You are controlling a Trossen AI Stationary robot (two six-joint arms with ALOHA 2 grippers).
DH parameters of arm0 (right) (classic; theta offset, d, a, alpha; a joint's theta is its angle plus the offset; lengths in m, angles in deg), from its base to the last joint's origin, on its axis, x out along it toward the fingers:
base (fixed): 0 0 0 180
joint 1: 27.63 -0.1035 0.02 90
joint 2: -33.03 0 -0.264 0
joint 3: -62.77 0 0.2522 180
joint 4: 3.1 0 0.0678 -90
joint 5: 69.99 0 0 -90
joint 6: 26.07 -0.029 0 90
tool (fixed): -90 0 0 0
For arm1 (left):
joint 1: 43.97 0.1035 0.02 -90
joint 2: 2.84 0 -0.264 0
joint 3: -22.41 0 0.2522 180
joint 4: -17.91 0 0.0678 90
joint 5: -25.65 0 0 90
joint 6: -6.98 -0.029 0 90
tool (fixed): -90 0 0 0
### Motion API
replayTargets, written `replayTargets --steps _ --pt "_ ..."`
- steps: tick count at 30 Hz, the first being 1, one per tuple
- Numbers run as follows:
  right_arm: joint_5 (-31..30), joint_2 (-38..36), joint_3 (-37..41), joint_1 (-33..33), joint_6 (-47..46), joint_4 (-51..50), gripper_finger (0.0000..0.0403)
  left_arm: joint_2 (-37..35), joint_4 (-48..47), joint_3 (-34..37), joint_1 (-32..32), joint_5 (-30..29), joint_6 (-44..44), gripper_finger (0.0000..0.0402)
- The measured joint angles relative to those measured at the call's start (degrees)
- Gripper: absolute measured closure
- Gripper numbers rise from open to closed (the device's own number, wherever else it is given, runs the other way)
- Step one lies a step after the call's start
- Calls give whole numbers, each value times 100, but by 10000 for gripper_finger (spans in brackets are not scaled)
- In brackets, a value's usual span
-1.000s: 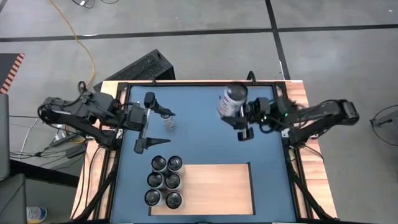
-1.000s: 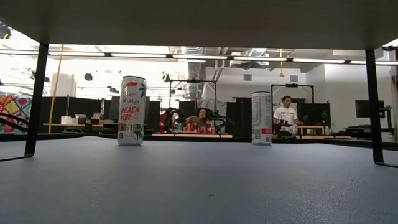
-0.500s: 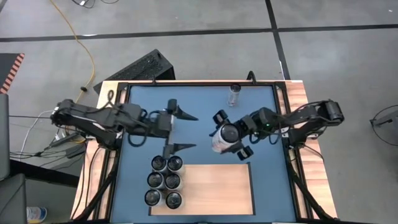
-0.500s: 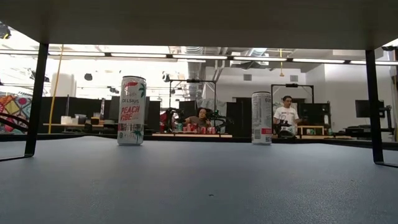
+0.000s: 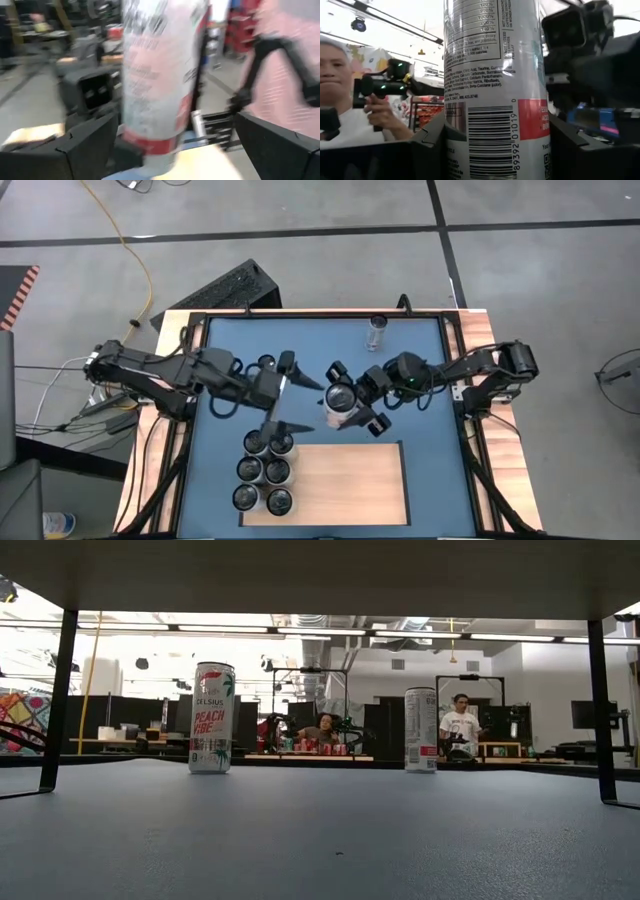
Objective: Place canned beverage on shelf
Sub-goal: Put the bottom right white pink soda can on the shelf
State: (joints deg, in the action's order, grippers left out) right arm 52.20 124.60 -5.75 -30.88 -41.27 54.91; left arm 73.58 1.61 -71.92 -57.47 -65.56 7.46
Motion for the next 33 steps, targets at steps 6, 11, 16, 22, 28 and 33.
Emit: replayTargets --steps 6,11,16,22,28,33 --pt "96 2 0 -5 2 -7 180 18 348 0 0 690 284 15" --pt "77 4 0 -80 4 -15 179 66 270 -1 4 20 204 15" --pt "83 4 0 -89 22 -26 179 64 542 0 2 -60 88 15" --pt "45 4 0 -136 24 -35 179 62 547 -2 4 -301 173 15" --pt "45 4 0 -268 202 -80 179 62 240 -2 2 -1027 385 15" --pt "43 4 0 -275 212 -85 178 127 128 -4 68 -805 537 15"
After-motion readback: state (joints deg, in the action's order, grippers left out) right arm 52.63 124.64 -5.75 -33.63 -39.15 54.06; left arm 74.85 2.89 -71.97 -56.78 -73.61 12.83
